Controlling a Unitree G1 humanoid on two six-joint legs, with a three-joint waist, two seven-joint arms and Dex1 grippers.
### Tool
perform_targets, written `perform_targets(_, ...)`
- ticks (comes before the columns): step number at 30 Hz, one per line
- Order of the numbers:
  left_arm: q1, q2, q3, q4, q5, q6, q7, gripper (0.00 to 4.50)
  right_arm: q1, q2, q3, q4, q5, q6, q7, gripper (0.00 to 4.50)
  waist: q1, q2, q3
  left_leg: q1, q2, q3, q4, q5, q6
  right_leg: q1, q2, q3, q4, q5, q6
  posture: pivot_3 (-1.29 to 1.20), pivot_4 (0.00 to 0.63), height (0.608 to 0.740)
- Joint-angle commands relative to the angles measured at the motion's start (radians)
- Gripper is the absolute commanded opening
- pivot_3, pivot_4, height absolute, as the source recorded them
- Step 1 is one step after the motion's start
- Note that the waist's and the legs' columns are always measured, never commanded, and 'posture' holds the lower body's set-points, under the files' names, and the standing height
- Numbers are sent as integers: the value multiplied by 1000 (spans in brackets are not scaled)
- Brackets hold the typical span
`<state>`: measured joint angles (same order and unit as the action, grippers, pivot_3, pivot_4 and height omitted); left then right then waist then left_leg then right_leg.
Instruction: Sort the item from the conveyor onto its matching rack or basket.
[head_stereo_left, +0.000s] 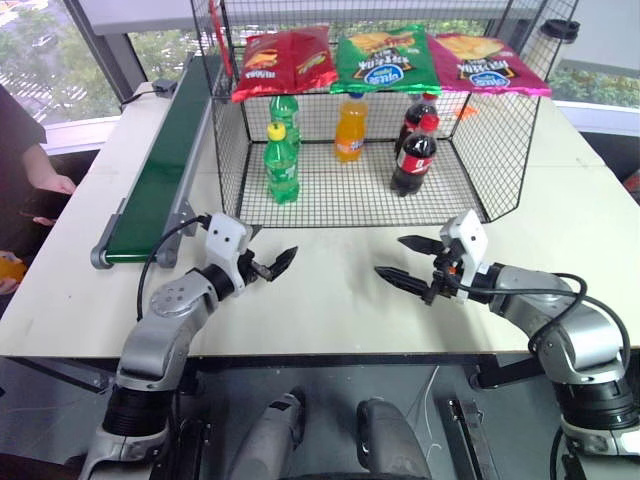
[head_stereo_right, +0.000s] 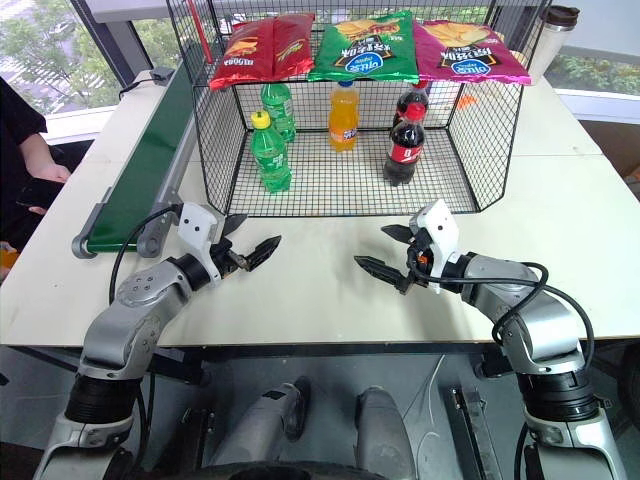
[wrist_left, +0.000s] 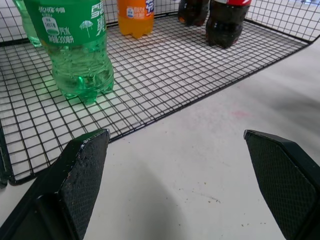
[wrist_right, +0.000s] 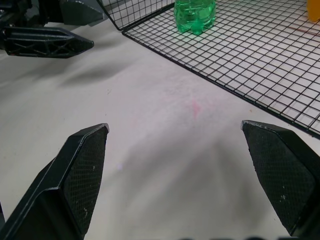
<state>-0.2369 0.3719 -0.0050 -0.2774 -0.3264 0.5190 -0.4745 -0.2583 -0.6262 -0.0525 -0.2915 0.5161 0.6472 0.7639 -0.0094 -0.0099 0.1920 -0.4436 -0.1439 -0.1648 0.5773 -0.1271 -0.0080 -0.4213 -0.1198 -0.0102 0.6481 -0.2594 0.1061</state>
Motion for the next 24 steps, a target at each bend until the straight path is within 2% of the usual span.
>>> perform_targets(1, 6, 7, 11, -52, 0, -5, 5, 4500, -27, 10, -1, -22, 1, -18, -4, 4404, 0, 0, 0, 0, 0, 0, 0, 0, 0, 0, 0, 0, 0, 0, 0, 0, 150, 738)
perform_targets(24, 47, 11, 10, -43, 26, -56, -9, 4500, -51, 30, 28, -7, -9, -22, -6, 4404, 0, 0, 0, 0, 0, 0, 0, 0, 0, 0, 0, 0, 0, 0, 0, 0, 150, 738)
